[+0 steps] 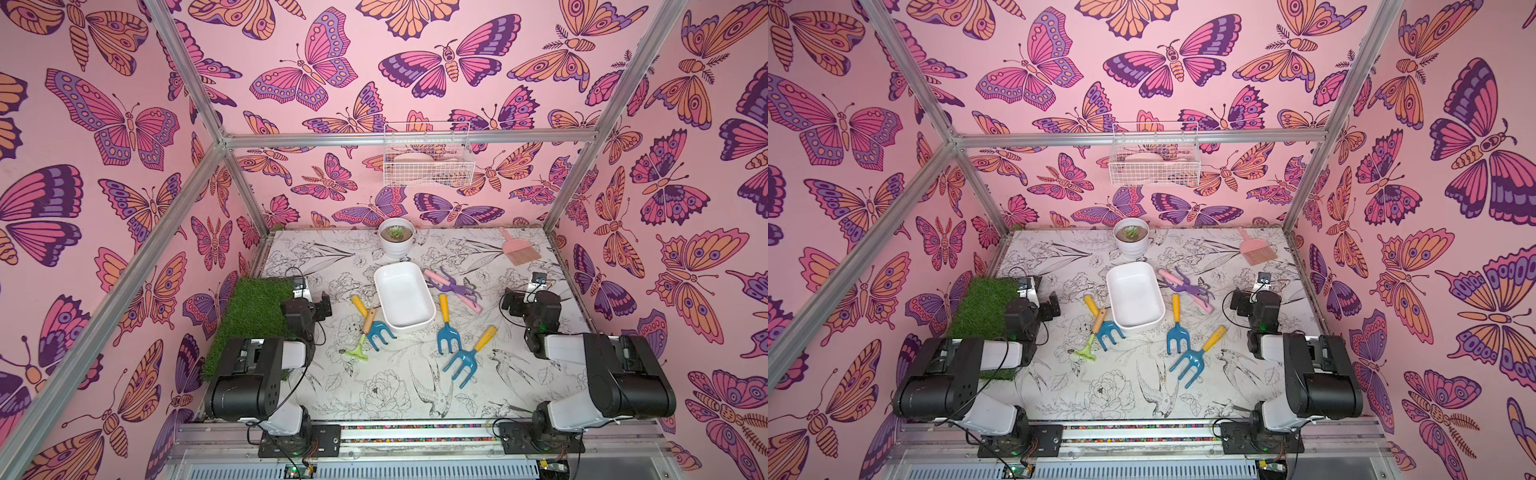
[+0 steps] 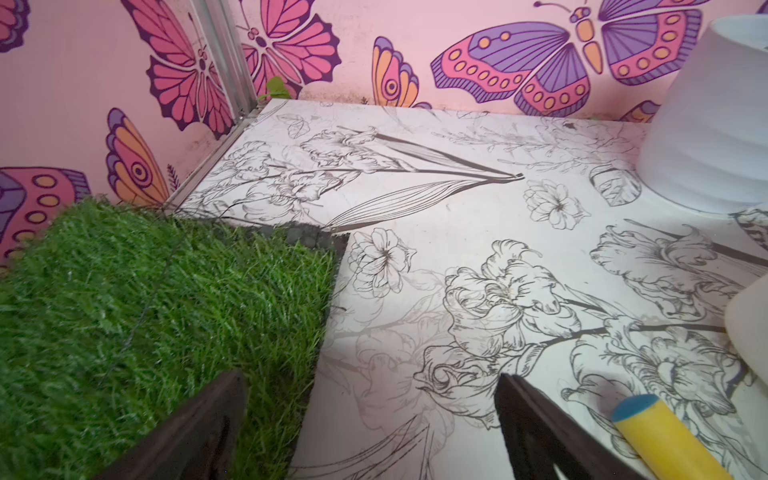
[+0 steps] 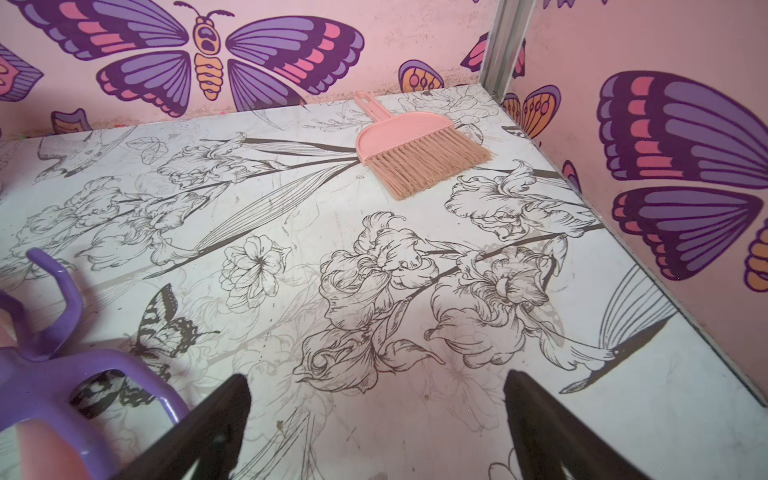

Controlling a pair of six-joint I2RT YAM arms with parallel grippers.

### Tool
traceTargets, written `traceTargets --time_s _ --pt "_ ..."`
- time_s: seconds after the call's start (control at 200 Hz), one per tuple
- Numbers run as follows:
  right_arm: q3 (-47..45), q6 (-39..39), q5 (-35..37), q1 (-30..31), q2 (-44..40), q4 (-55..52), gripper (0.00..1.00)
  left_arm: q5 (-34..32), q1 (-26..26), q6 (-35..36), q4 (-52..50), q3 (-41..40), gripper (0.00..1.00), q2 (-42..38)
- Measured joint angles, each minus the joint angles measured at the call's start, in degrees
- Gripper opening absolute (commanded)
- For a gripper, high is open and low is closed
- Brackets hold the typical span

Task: Put the rake into the storage box
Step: Pick up the rake at the center of the board.

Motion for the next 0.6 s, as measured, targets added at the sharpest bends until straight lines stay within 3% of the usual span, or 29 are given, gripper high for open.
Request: traceTargets --time_s 0.155,0.32,0.421,0.601 --pt "8.7 4.2 4.5 -0.1 -7.5 -17.9 0.99 -3.6 -0.9 -0.8 -10.6 2.6 1.0 -9.0" --pt "21.2 17.0 9.7 -1.5 -12.7 -36.7 0.99 -7.1 -1.0 -7.0 -22.5 10.0 1.0 -21.6" --pt "24.3 23.8 8.2 -4.0 -13.7 -46.0 1.0 -7.1 -0.9 -13.5 -30.2 14.8 1.0 -26.4" --pt "26.1 28.6 -0.2 -5.0 -14.0 -60.5 0.81 1.4 -0.9 -23.6 -43.4 22.6 1.0 -27.9"
